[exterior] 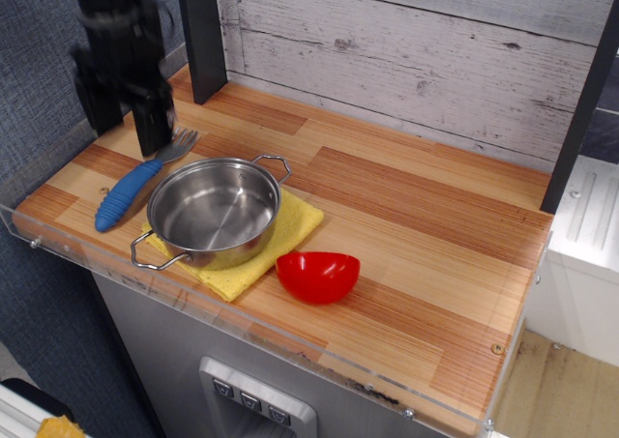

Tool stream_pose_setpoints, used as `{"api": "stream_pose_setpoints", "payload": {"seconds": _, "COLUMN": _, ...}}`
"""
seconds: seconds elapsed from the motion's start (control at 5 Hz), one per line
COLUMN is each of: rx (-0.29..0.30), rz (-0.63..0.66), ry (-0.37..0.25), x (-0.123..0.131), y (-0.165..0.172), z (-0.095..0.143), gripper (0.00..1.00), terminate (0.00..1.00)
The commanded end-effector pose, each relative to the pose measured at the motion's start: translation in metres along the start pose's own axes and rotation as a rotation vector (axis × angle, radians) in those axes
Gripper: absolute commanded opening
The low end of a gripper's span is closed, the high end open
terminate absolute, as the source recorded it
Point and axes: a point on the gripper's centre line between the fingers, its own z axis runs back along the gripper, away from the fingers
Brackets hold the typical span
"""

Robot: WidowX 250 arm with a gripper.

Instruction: Move the blue spoon from right side of the table to left side of the table which is left side of yellow cloth.

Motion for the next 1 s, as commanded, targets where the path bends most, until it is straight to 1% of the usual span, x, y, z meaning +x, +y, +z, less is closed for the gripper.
{"api": "stream_pose_setpoints", "payload": {"seconds": 0.0, "rx": 0.035, "rz": -0.036, "ry": -0.216, "x": 0.023, "y": -0.056, "z": 0.112, "gripper": 1.0, "terminate": 0.0}}
{"api": "stream_pose_setpoints", "payload": {"seconds": 0.2, "rx": -0.082, "rz": -0.08, "ry": -0.273, "x": 0.04, "y": -0.097, "z": 0.116, "gripper": 1.0, "terminate": 0.0}}
{"api": "stream_pose_setpoints", "payload": {"seconds": 0.4, "rx": -0.141, "rz": -0.089, "ry": -0.247, "x": 0.057, "y": -0.127, "z": 0.112, "gripper": 1.0, "terminate": 0.0}}
{"api": "stream_pose_setpoints", "payload": {"seconds": 0.6, "rx": -0.135, "rz": -0.082, "ry": -0.199, "x": 0.062, "y": -0.148, "z": 0.105, "gripper": 1.0, "terminate": 0.0}}
{"api": "stream_pose_setpoints", "payload": {"seconds": 0.8, "rx": -0.061, "rz": -0.051, "ry": -0.14, "x": 0.058, "y": -0.159, "z": 0.101, "gripper": 1.0, "terminate": 0.0}}
